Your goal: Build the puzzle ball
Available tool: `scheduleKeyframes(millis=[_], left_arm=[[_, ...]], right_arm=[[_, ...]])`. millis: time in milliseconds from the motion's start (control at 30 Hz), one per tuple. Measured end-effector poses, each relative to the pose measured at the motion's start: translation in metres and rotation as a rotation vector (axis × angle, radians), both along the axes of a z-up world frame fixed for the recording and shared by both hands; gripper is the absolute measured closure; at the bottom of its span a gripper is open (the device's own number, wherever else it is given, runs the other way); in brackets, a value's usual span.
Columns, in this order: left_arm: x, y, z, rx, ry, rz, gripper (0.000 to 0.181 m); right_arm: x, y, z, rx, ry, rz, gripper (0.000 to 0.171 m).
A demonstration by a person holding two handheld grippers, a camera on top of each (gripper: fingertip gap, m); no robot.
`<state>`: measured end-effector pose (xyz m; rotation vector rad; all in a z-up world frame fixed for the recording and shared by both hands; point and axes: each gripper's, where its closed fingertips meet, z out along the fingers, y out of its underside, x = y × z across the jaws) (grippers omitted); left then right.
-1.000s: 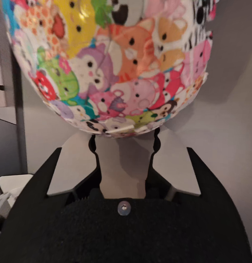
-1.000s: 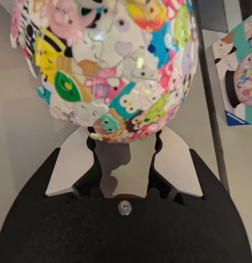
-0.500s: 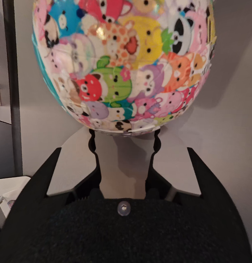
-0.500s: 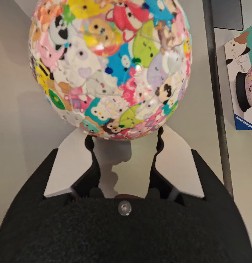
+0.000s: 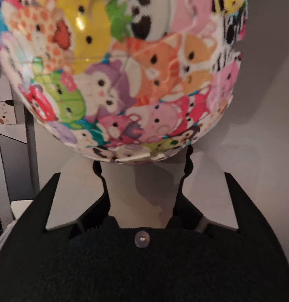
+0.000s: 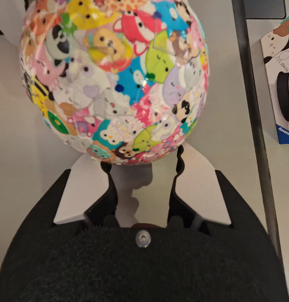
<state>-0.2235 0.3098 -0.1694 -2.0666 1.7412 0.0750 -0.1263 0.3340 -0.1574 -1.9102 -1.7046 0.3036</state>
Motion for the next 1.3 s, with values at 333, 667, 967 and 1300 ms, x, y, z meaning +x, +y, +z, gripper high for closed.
scheduleKeyframes(millis=[333, 667, 967, 1300], left_arm=[[-0.01, -0.002, 0.011, -0.022, -0.04, 0.068, 0.083], [-0.033, -0.094, 0.071, -0.035, -0.381, 0.169, 0.104], [0.01, -0.143, 0.064, 0.044, -0.671, 0.232, 0.121], [-0.017, -0.048, 0.017, 0.056, -0.24, 0.242, 0.079]], right_arm=[[0.008, -0.006, -0.01, 0.026, -0.034, -0.033, 0.084], [0.043, -0.101, 0.01, 0.223, 0.125, -0.022, 0.111], [0.01, -0.094, 0.015, 0.13, 0.515, -0.185, 0.13], [0.049, -0.067, 0.043, 0.155, 0.133, -0.017, 0.112]])
